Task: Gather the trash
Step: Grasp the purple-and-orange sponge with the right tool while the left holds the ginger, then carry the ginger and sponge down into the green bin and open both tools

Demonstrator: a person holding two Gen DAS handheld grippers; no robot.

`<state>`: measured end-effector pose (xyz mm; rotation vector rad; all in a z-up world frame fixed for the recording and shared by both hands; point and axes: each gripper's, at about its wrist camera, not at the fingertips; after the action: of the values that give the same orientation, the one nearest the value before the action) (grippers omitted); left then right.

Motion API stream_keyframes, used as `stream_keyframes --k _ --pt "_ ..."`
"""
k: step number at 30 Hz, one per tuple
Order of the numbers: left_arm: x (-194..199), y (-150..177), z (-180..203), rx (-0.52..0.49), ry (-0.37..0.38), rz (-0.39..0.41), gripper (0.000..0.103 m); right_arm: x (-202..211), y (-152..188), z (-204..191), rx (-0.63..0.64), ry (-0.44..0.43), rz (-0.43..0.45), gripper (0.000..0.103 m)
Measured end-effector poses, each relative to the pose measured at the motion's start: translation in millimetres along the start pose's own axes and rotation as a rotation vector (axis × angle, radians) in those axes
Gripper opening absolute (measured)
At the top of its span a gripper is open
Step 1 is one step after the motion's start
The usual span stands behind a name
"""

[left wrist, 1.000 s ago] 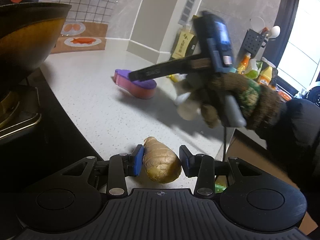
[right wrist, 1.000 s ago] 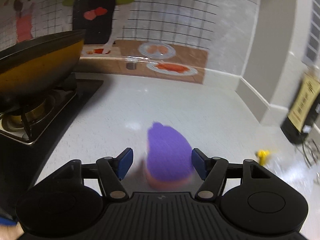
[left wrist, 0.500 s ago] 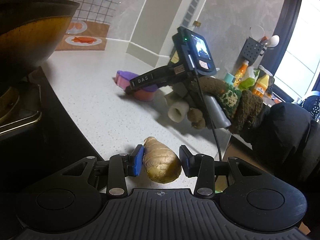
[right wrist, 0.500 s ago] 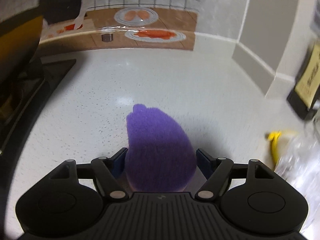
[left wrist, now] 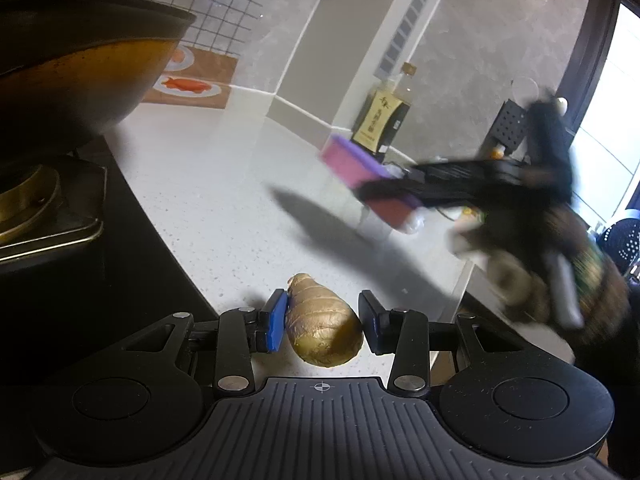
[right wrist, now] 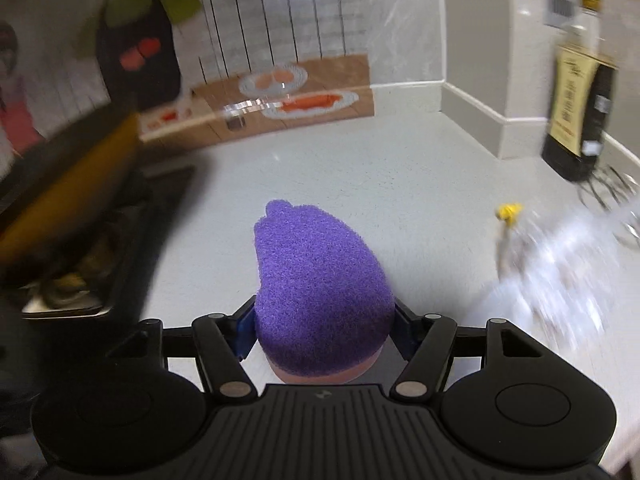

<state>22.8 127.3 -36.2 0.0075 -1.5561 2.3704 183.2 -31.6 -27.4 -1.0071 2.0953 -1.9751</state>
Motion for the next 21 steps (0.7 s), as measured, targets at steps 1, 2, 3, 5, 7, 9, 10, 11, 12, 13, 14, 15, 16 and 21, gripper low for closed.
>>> stream_keyframes --k 1,2,3,5,7,9,10,11,12,13,14,15,16,21 --pt "0 0 2 -0.002 0.006 0.004 0.044 17 4 4 -0.026 -0.003 0.014 0.065" --pt "1 0 5 -0.007 0.013 0.006 0.044 32 8 7 -0.050 -0.003 0.027 0.065" --pt "1 1 9 -0.014 0.024 0.007 0.044 50 13 12 -0.082 0.000 0.045 0.065" --pt "1 2 19 -0.029 0.050 0.008 0.044 79 23 20 -0.134 0.013 0.079 0.065" --pt "1 3 33 -0.047 0.084 0.009 0.044 107 35 27 -0.172 0.043 0.120 0.065" --pt "-1 6 47 -0.067 0.122 0.010 0.044 132 49 33 -0.191 0.081 0.157 0.065" --pt "-2 10 57 -0.078 0.153 0.010 0.044 145 58 37 -0.202 0.101 0.173 0.065" --pt "-3 14 65 -0.083 0.180 0.005 0.044 156 68 41 -0.216 0.118 0.182 0.065" --pt "-6 18 73 -0.086 0.210 -0.004 0.044 167 79 45 -0.233 0.137 0.191 0.065" --pt "-9 23 83 -0.090 0.246 -0.018 0.044 178 91 50 -0.254 0.162 0.199 0.065" --pt "-12 31 93 -0.094 0.285 -0.037 0.044 189 104 56 -0.276 0.189 0.205 0.065" --pt "-16 37 101 -0.096 0.316 -0.056 0.044 199 115 61 -0.295 0.211 0.209 0.065" --pt "-21 48 110 -0.099 0.351 -0.082 0.044 209 130 68 -0.321 0.241 0.209 0.065" --pt "-58 109 135 -0.100 0.427 -0.234 0.044 233 206 99 -0.416 0.392 0.146 0.065"
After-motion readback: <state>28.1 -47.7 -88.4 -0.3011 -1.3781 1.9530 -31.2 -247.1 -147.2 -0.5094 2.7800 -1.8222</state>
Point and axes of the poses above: each gripper's, at about its wrist camera, not at the fingertips, and x roughly against the way its jaws point, z to its right, y to its underside, and after that the axes turned 15 degrees about z, right-handed
